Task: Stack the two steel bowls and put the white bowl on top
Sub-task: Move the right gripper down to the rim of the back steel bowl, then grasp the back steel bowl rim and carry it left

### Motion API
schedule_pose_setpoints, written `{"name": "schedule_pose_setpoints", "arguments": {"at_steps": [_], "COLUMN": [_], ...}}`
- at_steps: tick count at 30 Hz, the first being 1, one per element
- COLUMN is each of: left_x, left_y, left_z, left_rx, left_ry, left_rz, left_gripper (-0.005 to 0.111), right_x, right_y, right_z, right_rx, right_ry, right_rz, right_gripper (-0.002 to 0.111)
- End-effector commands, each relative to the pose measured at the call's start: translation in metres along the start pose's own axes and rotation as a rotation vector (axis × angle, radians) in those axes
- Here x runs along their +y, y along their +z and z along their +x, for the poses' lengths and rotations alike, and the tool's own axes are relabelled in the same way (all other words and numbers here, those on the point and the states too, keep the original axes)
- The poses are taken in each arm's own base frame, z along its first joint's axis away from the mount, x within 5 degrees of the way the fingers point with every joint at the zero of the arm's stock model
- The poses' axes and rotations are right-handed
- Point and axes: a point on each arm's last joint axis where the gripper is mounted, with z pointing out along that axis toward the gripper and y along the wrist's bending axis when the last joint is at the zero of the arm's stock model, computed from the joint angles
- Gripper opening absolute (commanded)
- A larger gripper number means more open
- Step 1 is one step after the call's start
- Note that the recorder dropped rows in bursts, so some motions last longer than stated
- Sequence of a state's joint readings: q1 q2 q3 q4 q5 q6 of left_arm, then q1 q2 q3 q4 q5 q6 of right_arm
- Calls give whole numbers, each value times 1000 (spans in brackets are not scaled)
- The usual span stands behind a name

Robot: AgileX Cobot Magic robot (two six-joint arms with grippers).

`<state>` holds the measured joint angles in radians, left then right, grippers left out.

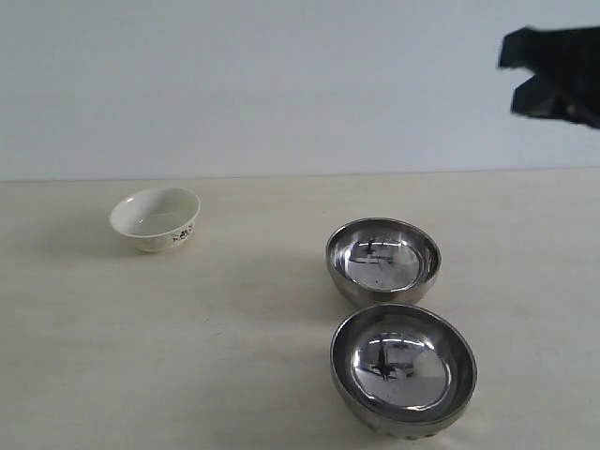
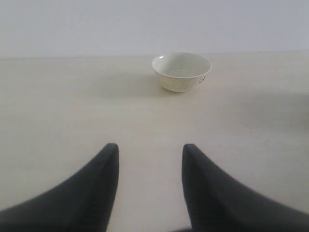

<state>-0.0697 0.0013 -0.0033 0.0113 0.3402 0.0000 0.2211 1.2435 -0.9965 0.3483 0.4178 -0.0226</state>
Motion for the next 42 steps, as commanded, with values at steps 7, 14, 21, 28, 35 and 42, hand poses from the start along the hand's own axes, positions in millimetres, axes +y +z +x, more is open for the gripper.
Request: {"name": "schedule_pose_setpoints", "arguments": {"at_steps": [7, 14, 21, 28, 35, 42], "left_x": [0, 0, 0, 0, 0, 0], "left_y": [0, 0, 0, 0, 0, 0], "left_z": [1, 1, 1, 1, 1, 1], "left_rx": [1, 1, 1, 1, 1, 1], "left_ry": [-7, -7, -7, -7, -7, -7], "left_rz": [-6, -6, -6, -6, -6, -6], "left_gripper": [41, 41, 41, 41, 41, 41], "right_x": [-25, -39, -50, -45, -35, -19], "right_y": [134, 178, 202, 215, 225, 192], "right_z": [19, 38, 60, 74, 85, 48], "right_rx": [348, 416, 468, 483, 479, 377], "right_ry": [-10, -5, -3, 2, -19, -37], "right_rz": [83, 112, 133, 125, 111, 70], "right_gripper": [50, 50, 50, 50, 3, 0]}}
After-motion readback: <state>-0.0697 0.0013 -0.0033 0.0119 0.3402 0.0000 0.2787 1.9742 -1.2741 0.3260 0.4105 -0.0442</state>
